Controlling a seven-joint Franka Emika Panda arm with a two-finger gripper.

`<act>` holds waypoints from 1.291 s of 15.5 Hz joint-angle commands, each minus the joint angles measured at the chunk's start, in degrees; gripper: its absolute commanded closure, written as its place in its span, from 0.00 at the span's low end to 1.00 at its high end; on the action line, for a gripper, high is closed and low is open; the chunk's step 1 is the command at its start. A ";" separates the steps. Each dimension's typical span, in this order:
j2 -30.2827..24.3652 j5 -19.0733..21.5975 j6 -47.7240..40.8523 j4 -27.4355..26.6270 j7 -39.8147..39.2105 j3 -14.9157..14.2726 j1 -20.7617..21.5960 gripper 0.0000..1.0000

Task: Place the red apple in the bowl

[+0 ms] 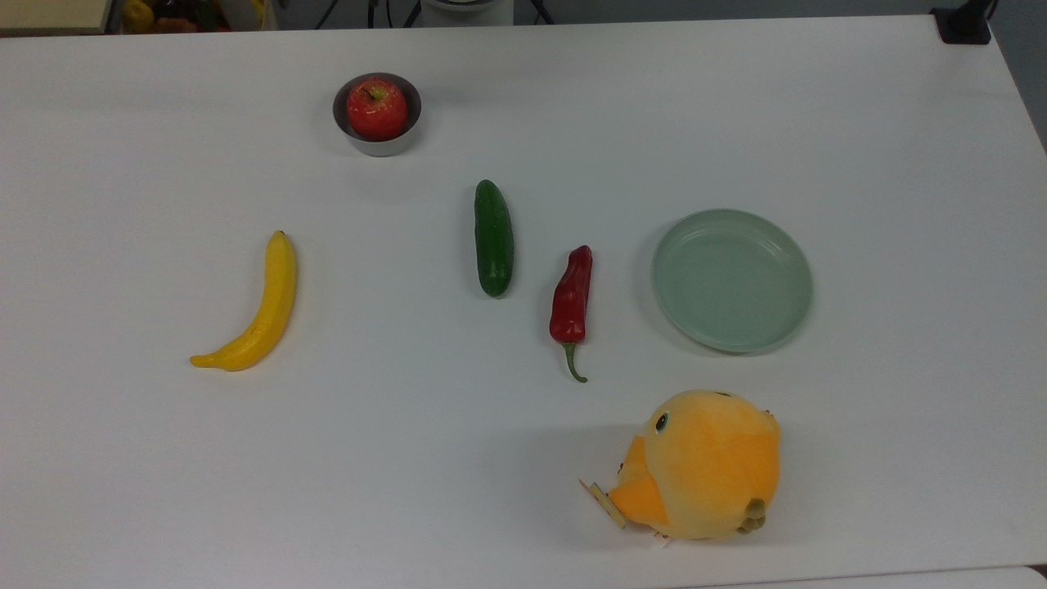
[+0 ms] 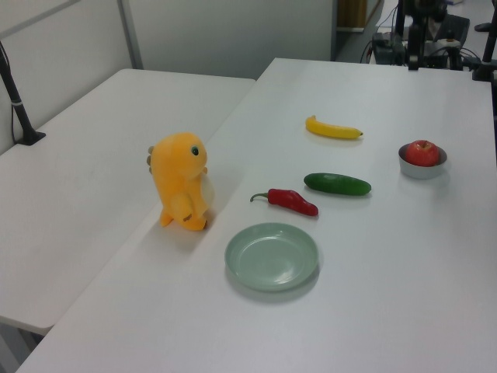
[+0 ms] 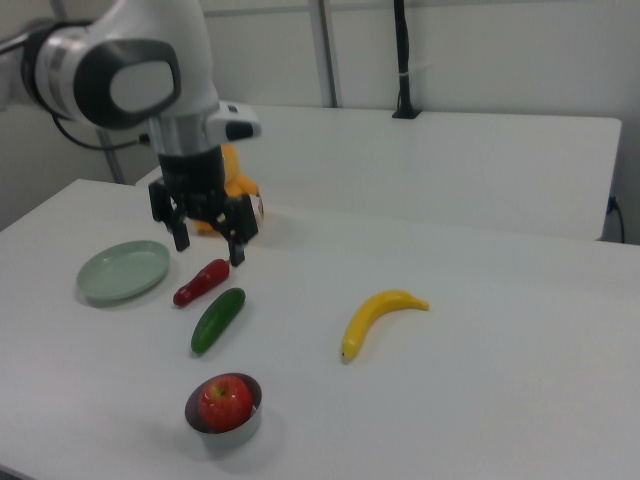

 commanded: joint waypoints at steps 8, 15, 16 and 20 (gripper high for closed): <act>2.61 0.50 -4.52 12.42 13.19 0.18 6.18 0.00; 7.36 0.50 2.94 14.19 13.21 3.61 5.91 0.00; 7.54 0.68 4.09 14.02 12.94 3.61 5.65 0.00; 8.06 0.77 7.87 13.75 11.63 3.61 5.56 0.00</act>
